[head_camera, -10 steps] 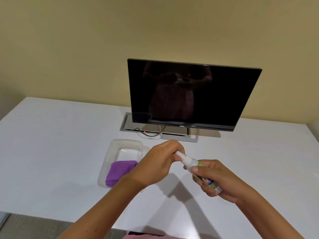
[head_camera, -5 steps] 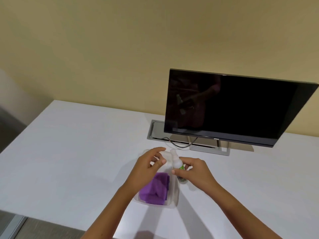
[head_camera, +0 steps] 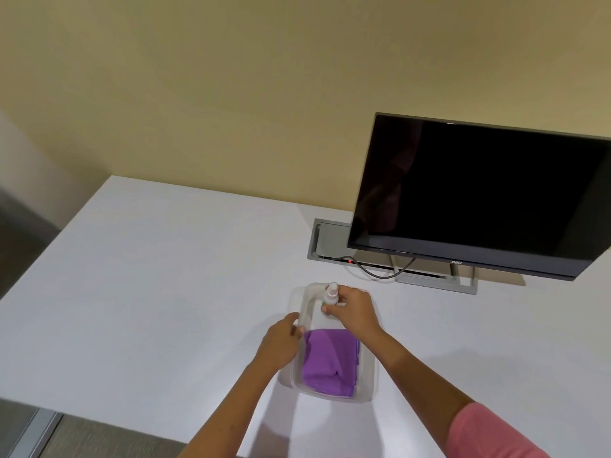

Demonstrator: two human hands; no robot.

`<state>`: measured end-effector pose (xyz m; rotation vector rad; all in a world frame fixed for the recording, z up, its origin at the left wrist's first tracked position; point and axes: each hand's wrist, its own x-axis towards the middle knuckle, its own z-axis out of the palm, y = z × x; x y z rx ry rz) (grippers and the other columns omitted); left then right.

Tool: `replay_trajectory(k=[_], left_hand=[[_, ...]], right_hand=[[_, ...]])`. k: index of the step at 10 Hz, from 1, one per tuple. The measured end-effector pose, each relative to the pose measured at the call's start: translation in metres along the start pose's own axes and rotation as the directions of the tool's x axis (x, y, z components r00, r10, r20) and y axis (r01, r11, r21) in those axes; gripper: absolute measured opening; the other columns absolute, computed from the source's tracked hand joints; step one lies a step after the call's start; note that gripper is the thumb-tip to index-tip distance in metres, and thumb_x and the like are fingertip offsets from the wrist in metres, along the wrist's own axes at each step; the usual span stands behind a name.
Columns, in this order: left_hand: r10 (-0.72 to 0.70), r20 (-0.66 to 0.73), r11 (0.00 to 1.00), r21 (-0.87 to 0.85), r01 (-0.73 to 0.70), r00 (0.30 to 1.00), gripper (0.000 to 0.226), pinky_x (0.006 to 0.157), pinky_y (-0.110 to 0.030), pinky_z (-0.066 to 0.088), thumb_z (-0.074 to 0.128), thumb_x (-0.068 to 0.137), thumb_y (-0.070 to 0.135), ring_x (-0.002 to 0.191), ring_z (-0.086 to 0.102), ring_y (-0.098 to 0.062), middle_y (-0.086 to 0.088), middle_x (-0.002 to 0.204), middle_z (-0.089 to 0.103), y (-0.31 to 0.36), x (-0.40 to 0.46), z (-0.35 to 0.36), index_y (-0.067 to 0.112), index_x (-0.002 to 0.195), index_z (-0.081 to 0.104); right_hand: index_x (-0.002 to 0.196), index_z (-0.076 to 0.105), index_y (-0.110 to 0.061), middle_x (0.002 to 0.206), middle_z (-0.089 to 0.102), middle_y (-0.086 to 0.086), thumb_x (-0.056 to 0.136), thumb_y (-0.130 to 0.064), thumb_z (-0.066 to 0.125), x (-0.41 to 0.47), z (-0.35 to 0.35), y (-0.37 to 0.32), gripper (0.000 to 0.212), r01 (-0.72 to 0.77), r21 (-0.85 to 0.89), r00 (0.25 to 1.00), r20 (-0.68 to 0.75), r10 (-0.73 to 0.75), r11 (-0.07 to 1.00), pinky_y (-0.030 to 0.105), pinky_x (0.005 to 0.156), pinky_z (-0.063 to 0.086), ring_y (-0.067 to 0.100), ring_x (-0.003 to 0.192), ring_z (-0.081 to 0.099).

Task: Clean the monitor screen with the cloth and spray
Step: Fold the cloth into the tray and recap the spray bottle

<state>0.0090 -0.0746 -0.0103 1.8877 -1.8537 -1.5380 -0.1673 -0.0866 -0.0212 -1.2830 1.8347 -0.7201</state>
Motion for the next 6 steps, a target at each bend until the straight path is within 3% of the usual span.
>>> replay_trajectory(k=[1,3,4,5,6], left_hand=[[0.004,-0.019,0.999,-0.039,-0.005,1.0,0.037,0.092,-0.044,0.053,0.039,0.101,0.026,0.11,0.06,-0.026,-0.008,0.125,0.06,-0.001,0.002,0.005,0.016,0.136,0.045],[0.038,-0.043,0.999,-0.024,-0.039,0.998,0.035,0.096,-0.033,0.049,0.037,0.101,0.028,0.112,0.059,-0.023,-0.005,0.128,0.06,0.001,0.004,0.016,0.019,0.134,0.046],[0.047,-0.037,0.999,-0.009,-0.048,0.998,0.036,0.095,-0.031,0.046,0.037,0.102,0.029,0.115,0.058,-0.022,-0.004,0.13,0.059,0.0,0.003,0.02,0.019,0.135,0.045],[0.05,-0.045,0.997,0.056,-0.048,0.998,0.037,0.096,-0.034,0.047,0.035,0.102,0.031,0.114,0.058,-0.024,-0.005,0.129,0.059,0.003,-0.002,0.021,0.018,0.135,0.046],[0.086,-0.124,0.984,0.165,-0.065,0.989,0.039,0.096,-0.036,0.048,0.035,0.101,0.033,0.115,0.057,-0.026,-0.007,0.127,0.057,-0.001,0.0,0.02,0.018,0.136,0.044]], right_hand=[[0.103,0.071,-0.011,0.092,0.072,0.004,0.075,-0.01,0.079,0.003,0.01,0.001,0.03,0.0,-0.007,0.998,0.058,0.001,1.0,0.024,0.077,0.047,0.016,0.086,0.063],[0.107,0.07,-0.015,0.093,0.068,-0.005,0.078,-0.012,0.077,-0.002,0.008,0.008,0.03,0.031,0.002,0.997,0.065,-0.031,1.0,0.013,0.075,0.043,0.012,0.089,0.063],[0.109,0.069,-0.015,0.097,0.069,-0.004,0.078,-0.014,0.078,-0.008,0.006,0.01,0.032,0.019,-0.014,0.998,0.058,-0.018,1.0,0.017,0.079,0.046,0.013,0.091,0.062],[0.119,0.064,-0.016,0.109,0.069,-0.001,0.078,-0.014,0.078,-0.017,0.004,0.008,0.043,0.016,-0.025,0.998,0.059,-0.015,1.0,0.029,0.093,0.049,0.017,0.099,0.062],[0.132,0.054,-0.016,0.124,0.064,0.004,0.077,-0.013,0.079,-0.017,0.008,0.006,0.06,0.009,-0.034,0.997,0.082,-0.006,0.999,0.031,0.098,0.045,0.022,0.111,0.06]])
